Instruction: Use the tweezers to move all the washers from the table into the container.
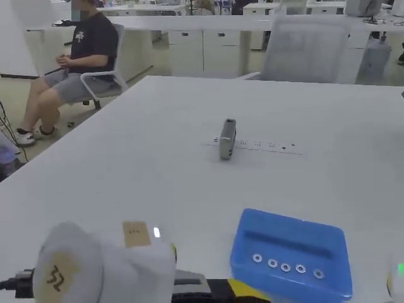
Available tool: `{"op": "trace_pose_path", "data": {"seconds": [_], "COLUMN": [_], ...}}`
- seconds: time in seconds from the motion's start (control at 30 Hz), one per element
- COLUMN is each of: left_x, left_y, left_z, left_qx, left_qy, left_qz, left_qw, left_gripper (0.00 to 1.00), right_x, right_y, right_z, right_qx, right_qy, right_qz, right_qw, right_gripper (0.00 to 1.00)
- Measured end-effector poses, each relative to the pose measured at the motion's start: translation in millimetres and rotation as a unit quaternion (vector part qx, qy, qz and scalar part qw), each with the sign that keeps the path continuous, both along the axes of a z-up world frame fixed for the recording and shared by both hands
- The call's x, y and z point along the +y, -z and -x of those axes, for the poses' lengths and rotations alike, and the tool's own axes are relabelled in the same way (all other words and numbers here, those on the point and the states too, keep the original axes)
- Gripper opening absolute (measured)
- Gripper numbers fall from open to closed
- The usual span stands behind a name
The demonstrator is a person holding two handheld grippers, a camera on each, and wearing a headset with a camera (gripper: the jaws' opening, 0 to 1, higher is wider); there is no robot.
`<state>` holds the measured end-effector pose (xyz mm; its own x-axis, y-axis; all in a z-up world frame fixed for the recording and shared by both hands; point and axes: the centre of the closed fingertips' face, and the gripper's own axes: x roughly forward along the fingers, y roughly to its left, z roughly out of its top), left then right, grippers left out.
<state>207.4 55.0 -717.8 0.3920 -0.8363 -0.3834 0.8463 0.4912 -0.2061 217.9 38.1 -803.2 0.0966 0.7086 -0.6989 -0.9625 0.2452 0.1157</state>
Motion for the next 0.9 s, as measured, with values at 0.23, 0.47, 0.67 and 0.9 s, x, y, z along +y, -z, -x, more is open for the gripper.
{"op": "trace_pose_path", "data": {"seconds": [0.23, 0.47, 0.67, 0.9], "left_x": [-31.8, -48.4, -51.6, -39.2], "left_y": [1.6, 19.5, 35.5, 42.5], "left_z": [4.8, 9.6, 10.7, 7.0], "left_qx": [-0.006, -0.020, -0.041, -0.037], "left_qy": [0.089, 0.167, 0.202, 0.220], "left_qz": [-0.034, -0.116, -0.170, -0.200], "left_qw": [0.9955, 0.9789, 0.9636, 0.9542], "left_gripper": [0.06, 0.04, 0.00, 0.00], "right_x": [3.7, 6.3, -1.2, -8.0], "right_y": [1.3, 2.4, 9.7, 14.0], "right_z": [17.7, 22.5, 20.6, 17.3], "right_qx": [0.000, -0.014, -0.022, -0.025], "right_qy": [-0.013, -0.033, -0.040, -0.037], "right_qz": [0.000, 0.006, 0.028, 0.028], "right_qw": [0.9999, 0.9993, 0.9986, 0.9986], "right_gripper": [0.04, 0.04, 0.04, 0.04]}}
